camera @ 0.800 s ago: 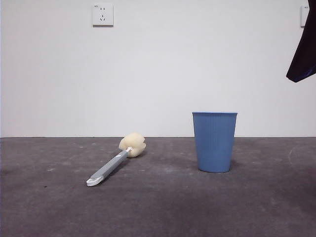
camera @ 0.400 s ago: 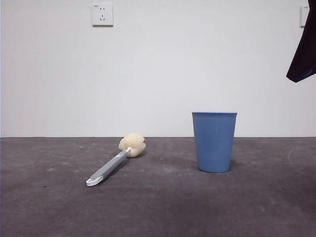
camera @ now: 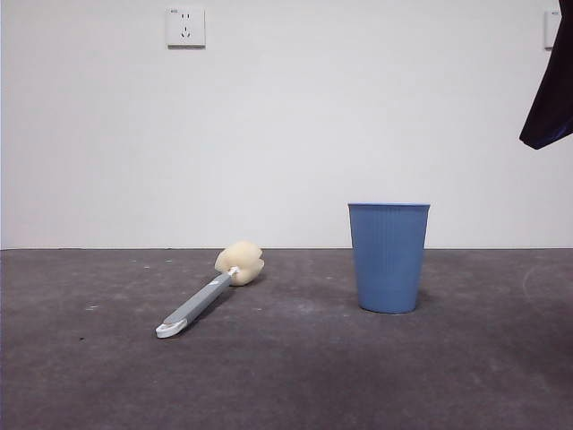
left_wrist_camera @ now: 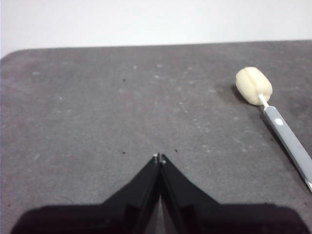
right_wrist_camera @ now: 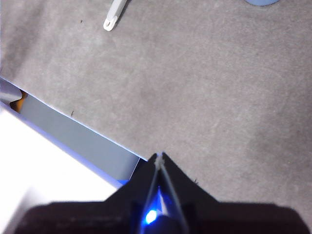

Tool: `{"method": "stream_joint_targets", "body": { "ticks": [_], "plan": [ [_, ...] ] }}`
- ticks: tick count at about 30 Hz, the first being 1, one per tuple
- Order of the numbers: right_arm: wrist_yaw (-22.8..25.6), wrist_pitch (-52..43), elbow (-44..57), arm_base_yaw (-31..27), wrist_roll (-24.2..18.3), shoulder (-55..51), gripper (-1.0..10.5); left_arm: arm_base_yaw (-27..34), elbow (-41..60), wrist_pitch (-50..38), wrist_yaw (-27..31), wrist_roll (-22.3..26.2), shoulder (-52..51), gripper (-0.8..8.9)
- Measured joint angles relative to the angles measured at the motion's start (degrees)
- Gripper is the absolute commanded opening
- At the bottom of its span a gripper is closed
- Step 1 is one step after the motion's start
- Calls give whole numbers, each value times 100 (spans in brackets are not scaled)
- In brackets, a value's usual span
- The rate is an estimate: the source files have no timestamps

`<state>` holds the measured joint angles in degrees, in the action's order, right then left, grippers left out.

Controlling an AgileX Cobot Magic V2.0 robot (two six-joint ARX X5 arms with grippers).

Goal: Pick up the cup brush,pick up the cup,insert the brush into the cup,clean the cup,put the cup brush back,put the cup back to the fixed position on the table

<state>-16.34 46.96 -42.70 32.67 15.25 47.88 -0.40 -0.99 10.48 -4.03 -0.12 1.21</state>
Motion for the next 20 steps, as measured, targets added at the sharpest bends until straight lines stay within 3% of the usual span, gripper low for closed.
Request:
{"method": "stream_joint_targets", "body": {
  "ticks": [20],
  "plan": [
    [0,0,0,0,0,0,1,0,0,-2,-46,-149,-2,-3]
  ]
}}
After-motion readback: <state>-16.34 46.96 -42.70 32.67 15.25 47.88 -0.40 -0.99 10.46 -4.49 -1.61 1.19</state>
